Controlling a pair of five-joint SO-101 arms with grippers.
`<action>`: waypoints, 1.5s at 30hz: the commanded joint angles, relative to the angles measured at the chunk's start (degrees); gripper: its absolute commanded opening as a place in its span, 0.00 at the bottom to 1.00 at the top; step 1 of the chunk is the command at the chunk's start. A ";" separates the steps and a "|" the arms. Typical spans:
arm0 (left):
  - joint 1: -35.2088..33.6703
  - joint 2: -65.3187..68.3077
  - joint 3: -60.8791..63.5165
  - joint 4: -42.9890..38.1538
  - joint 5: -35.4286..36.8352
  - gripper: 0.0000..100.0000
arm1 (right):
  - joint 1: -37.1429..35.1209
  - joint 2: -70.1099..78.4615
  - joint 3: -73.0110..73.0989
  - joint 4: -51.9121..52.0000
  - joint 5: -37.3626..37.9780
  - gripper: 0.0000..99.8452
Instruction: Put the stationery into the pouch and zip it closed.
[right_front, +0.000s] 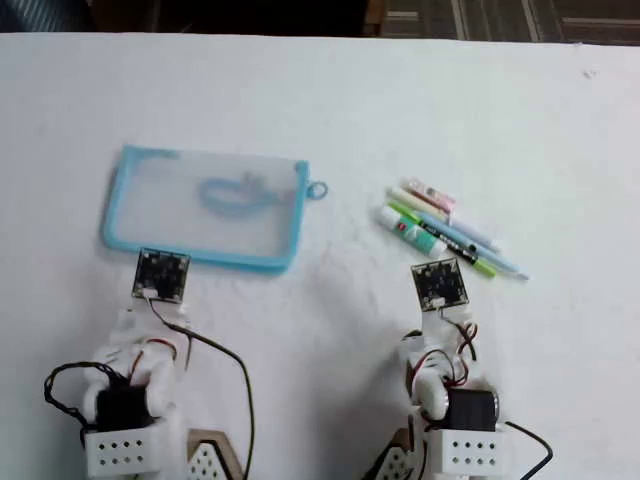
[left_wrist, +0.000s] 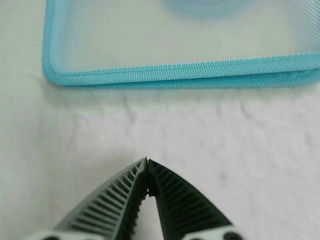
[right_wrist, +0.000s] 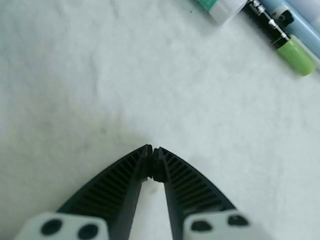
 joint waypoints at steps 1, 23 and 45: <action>-0.13 -0.13 -0.18 0.09 0.00 0.03 | -0.13 -0.40 0.53 0.40 0.26 0.02; -0.22 -0.13 -0.18 3.16 0.00 0.03 | 0.04 -0.31 0.53 -0.75 0.18 0.02; -0.22 -0.13 -0.18 3.16 0.00 0.03 | 0.22 -0.31 0.53 -0.75 0.18 0.02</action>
